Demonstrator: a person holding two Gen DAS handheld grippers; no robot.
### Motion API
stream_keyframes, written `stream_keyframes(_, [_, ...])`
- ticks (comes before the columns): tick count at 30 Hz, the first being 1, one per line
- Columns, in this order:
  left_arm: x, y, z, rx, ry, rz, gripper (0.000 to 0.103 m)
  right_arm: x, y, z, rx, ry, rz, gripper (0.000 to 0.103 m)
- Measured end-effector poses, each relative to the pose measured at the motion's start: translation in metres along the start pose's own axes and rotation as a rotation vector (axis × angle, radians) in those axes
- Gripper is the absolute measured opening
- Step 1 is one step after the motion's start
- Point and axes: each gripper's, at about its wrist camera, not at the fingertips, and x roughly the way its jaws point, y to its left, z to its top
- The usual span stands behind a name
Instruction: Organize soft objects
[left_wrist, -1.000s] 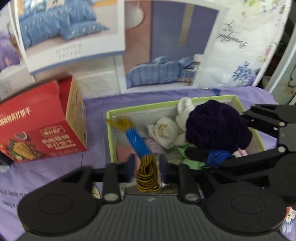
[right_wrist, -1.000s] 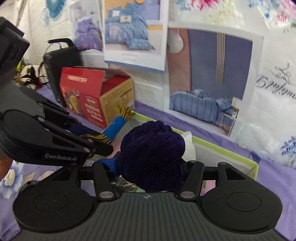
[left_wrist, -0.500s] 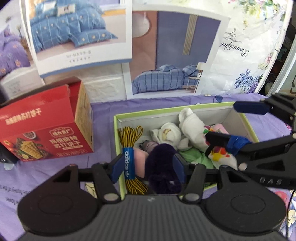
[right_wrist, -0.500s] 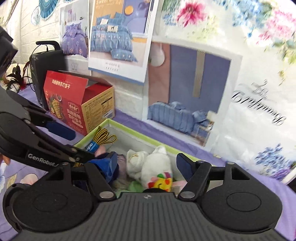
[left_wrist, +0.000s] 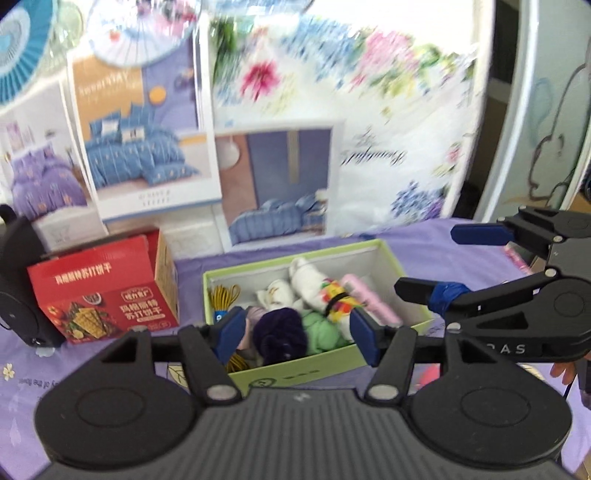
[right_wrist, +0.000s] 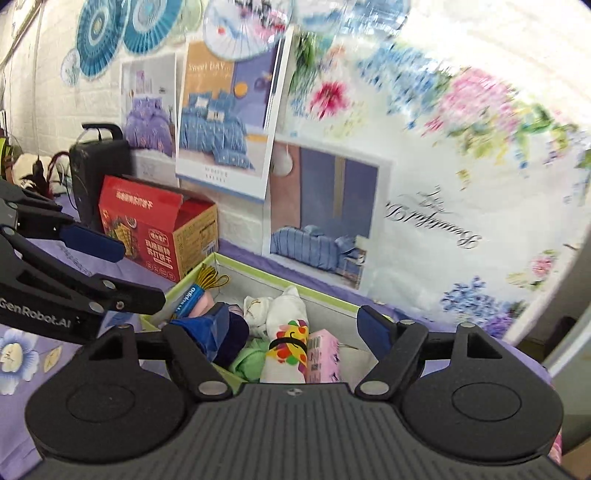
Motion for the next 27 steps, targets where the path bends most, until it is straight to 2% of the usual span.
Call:
stream_keyframes(7, [-0.060,-0.028,-0.024,0.015,-0.073,0.015,0.064,-0.068,0.014,-0.017,0.041,-0.067,-0.077,0.064])
stream_keyframes(10, [-0.078,-0.037,-0.041,0.014,-0.099,0.019,0.064,-0.088,0.027,-0.031,0.051,-0.080,-0.139,0.064])
stream_keyframes(14, [-0.095,-0.045,-0.064,0.008,-0.134,0.057,0.064,-0.103,0.038,-0.048,0.139,-0.074,-0.237,0.064])
stream_keyframes(17, [-0.099,-0.048,-0.078,0.000,-0.139,0.083,0.065,-0.114,0.045,-0.063,0.210,-0.094,-0.274,0.064])
stream_keyframes(22, [-0.092,-0.051,-0.102,-0.047,-0.123,0.099,0.066,-0.122,0.054,-0.089,0.343,-0.128,-0.282,0.064])
stream_keyframes(27, [-0.080,-0.054,-0.127,-0.119,-0.129,0.143,0.066,-0.119,0.074,-0.113,0.375,-0.148,-0.359,0.064])
